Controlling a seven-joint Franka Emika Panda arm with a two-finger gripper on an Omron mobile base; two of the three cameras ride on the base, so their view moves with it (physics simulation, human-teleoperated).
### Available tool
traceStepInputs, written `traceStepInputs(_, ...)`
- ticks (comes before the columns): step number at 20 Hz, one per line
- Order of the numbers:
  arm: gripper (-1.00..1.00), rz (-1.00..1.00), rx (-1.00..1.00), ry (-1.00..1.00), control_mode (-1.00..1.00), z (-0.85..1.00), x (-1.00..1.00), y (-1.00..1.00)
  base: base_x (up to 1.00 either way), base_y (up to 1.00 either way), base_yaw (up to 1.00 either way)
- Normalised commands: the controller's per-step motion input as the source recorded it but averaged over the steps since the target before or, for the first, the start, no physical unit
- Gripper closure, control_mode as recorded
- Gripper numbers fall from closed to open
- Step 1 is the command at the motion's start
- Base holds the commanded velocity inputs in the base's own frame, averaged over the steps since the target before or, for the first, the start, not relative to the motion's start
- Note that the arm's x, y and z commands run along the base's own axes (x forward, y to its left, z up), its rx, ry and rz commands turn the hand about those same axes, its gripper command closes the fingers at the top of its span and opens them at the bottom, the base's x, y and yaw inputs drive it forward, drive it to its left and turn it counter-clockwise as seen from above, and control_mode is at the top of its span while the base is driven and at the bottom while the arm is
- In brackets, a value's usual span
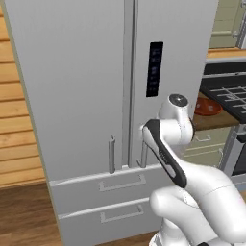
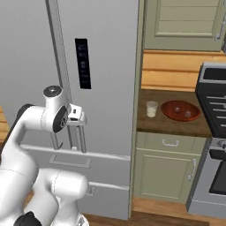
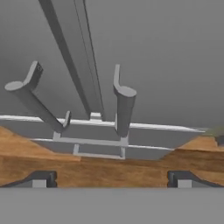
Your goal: Grab a lemon wedge from the fridge and one ice cube from the ice bowl, and put them in the glass of lemonade.
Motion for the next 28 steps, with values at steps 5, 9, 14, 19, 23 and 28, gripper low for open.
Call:
traceStepInputs(5, -1.0, -0.04, 0.0, 0.0, -1.0, -0.59, 1.0, 0.16, 0.0, 0.0, 0.0)
traceStepInputs(9, -1.0, -0.04, 0.01, 0.01, -1.0, -0.22, 0.54, -0.13, 0.0, 0.0, 0.0)
traceStepInputs(14, -1.0, -0.08, 0.13, -0.01, -1.0, 0.0, -0.39, -0.65, 0.0, 0.0, 0.0)
traceStepInputs(19, -1.0, -0.01, 0.02, -0.01, -1.0, -0.1, 0.08, 0.0, 0.0, 0.0, 0.0)
traceStepInputs(23, -1.0, 0.0, -0.01, 0.0, -1.0, -0.01, 0.29, 0.54, 0.0, 0.0, 0.0)
traceStepInputs(28, -1.0, 0.01, -0.04, 0.05, -1.0, 0.07, 0.23, 0.16, 0.0, 0.0, 0.0)
